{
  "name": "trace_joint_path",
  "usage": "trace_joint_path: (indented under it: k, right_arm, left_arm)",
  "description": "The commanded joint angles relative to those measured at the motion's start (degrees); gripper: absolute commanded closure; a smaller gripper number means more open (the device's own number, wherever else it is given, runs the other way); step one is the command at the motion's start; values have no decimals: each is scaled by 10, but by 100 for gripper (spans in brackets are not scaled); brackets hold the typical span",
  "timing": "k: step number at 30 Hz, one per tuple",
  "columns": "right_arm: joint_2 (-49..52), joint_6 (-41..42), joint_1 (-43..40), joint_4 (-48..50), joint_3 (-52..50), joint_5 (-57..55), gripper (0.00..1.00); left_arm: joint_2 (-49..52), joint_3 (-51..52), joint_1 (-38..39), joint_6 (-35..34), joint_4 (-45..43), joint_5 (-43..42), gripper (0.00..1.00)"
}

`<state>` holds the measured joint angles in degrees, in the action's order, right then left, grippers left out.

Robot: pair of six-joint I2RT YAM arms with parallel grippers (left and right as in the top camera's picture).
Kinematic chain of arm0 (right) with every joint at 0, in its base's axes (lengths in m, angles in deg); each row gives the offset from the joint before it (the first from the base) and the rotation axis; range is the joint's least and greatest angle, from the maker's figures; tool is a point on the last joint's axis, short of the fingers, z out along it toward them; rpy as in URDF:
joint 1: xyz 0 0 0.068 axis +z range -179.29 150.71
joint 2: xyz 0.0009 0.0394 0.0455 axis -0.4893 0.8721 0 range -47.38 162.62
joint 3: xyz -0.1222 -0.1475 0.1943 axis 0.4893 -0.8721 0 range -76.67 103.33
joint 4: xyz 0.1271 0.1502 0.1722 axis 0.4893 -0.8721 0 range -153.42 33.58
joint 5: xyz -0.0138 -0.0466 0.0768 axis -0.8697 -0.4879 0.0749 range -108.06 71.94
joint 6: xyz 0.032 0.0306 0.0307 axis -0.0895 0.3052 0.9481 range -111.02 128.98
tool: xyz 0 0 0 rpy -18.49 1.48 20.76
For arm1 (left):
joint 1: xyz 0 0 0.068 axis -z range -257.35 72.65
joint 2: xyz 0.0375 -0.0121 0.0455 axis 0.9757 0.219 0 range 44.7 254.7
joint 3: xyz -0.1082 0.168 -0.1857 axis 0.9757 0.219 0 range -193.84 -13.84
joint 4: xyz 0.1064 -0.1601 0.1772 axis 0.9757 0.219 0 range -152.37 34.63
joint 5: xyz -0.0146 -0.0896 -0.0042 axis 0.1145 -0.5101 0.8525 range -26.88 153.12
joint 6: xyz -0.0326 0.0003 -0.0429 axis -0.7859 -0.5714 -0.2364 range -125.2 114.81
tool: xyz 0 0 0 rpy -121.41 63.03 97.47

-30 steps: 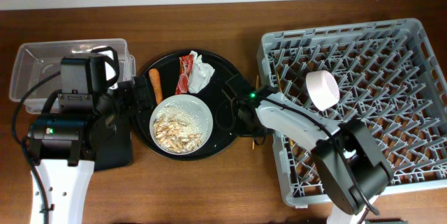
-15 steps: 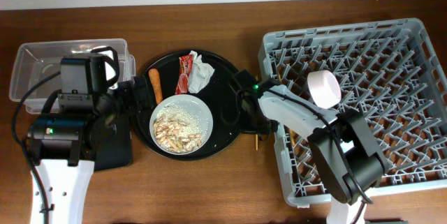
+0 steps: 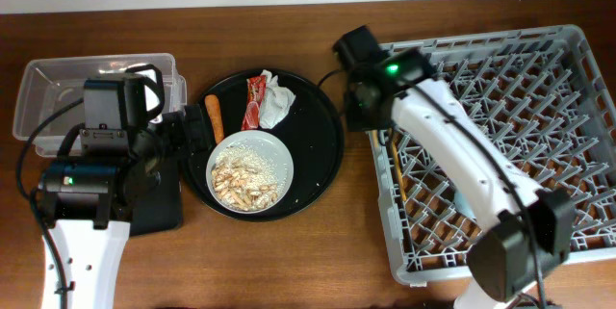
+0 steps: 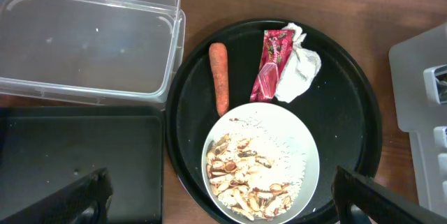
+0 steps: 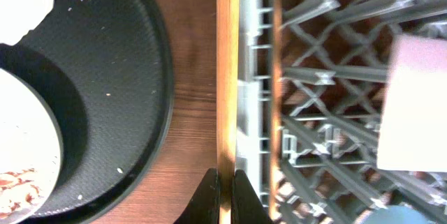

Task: Sort waste into correct bins and load items into the dishwasher rack

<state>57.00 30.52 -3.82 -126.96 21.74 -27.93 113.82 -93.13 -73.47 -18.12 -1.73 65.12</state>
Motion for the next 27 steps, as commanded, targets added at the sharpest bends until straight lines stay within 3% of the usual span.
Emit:
trace_joint_path:
  k: [1,6,7,10,15,20,21,24,27]
  right_arm:
    - [-7,-63,-39,-15,-12,-7,96]
    - [6,-94,-52,36,-145,10,94]
    - [6,-105,-49,39,-153,28,68]
    - [-9,-91,-36,39,-152,32,50]
    - [-23,-84,-26,43,-152,118,51]
    - [-39,-61,-19,67,-126,113,53]
    - [-52,-63,-12,65,-113,128,63]
    - [-72,-34,16,37,-111,157,82]
    - [-59,6,31,30,-146,110,83]
  left_arm:
    - [2,-4,-3,-3,-1,6,1]
    - [2,-4,-3,-3,-1,6,1]
    - [2,-4,-3,-3,-1,6,1]
    - [2,-4,-3,-3,-1,6,1]
    - [2,-4,-3,-3,-1,6,1]
    - [2,-4,-3,-3,-1,6,1]
    - [2,-4,-3,-3,-1,6,1]
    - [2,-4,-3,-3,-1,6,1]
    - [2,-4,-3,-3,-1,6,1]
